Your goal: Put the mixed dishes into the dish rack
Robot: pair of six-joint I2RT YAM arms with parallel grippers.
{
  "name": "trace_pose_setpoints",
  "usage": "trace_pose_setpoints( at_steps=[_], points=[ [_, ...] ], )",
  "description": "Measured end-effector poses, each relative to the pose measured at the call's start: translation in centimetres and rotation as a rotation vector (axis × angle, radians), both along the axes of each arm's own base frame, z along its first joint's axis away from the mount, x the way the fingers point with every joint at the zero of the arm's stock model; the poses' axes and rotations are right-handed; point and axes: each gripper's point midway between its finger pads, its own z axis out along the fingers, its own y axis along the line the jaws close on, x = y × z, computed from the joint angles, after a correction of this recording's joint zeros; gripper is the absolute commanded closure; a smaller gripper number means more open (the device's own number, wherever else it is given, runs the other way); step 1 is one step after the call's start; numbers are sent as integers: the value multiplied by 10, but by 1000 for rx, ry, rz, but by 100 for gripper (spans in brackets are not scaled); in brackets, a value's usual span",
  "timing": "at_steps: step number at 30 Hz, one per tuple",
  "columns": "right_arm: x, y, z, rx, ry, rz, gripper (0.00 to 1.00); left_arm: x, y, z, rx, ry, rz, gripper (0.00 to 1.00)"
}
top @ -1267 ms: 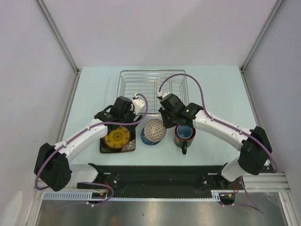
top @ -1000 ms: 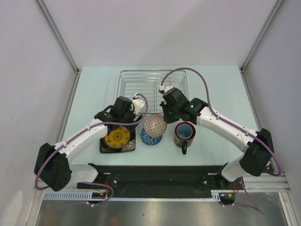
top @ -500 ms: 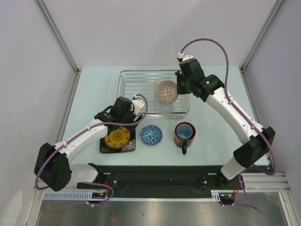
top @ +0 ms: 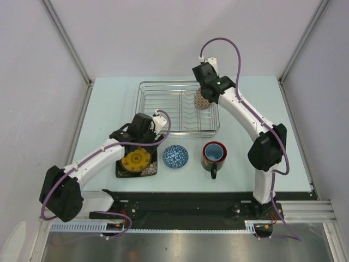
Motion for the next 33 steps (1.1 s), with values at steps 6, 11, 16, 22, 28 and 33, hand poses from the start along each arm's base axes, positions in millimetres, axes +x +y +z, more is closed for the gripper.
trace_pose_setpoints(
  at_steps=[6,11,16,22,28,33],
  points=[
    [11,-1,-1,-177,-47,-62,100,1,2,0,7,-3,4,11],
    [11,-13,1,-328,-70,-114,100,1,3,0,9,-4,6,11],
    [11,-19,10,-399,-102,-148,100,1,3,0,9,-4,6,11],
    [16,-13,6,-456,-119,-152,100,1,3,2,5,-9,7,11],
    [22,7,-36,-522,-65,-101,100,2,6,11,-10,-35,16,11],
    [23,18,-63,-557,-26,-69,100,-1,14,11,-8,-42,27,10]
  ],
)
